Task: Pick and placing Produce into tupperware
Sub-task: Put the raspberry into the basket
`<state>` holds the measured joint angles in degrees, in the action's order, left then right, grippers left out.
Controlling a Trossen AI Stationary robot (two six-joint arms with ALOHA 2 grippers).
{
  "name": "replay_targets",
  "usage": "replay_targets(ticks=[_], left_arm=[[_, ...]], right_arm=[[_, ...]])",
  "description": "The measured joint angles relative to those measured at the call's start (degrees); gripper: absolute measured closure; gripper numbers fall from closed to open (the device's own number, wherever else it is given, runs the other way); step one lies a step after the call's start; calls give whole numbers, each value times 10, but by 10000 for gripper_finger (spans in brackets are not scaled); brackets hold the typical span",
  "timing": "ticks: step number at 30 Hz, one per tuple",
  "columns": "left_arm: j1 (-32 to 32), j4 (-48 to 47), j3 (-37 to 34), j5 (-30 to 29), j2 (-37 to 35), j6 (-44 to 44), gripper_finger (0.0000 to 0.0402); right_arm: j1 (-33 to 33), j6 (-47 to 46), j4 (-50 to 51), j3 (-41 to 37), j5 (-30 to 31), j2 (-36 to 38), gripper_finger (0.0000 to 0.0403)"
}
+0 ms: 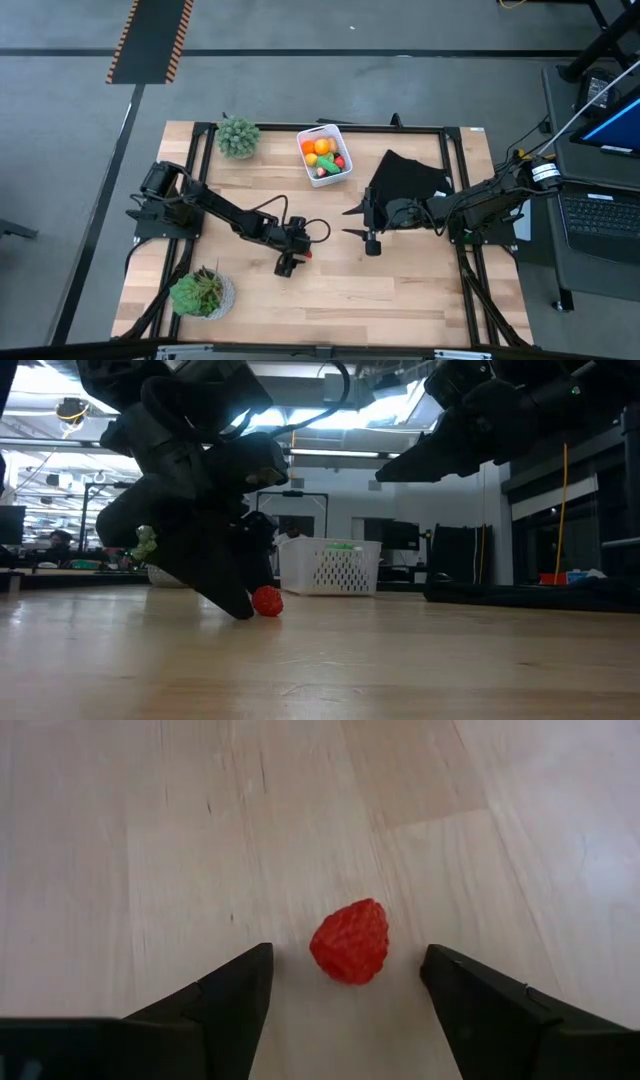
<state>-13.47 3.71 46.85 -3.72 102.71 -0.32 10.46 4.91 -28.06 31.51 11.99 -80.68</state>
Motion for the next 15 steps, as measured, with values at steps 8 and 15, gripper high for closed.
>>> replay_targets(ticks=[8, 15], left_arm=[[0, 3, 0, 0, 1, -4, 158], [0, 8, 0, 1, 1, -7, 203]], right_arm=[[0, 0, 0, 0, 0, 0, 185], [0, 0, 0, 0, 0, 0, 185]])
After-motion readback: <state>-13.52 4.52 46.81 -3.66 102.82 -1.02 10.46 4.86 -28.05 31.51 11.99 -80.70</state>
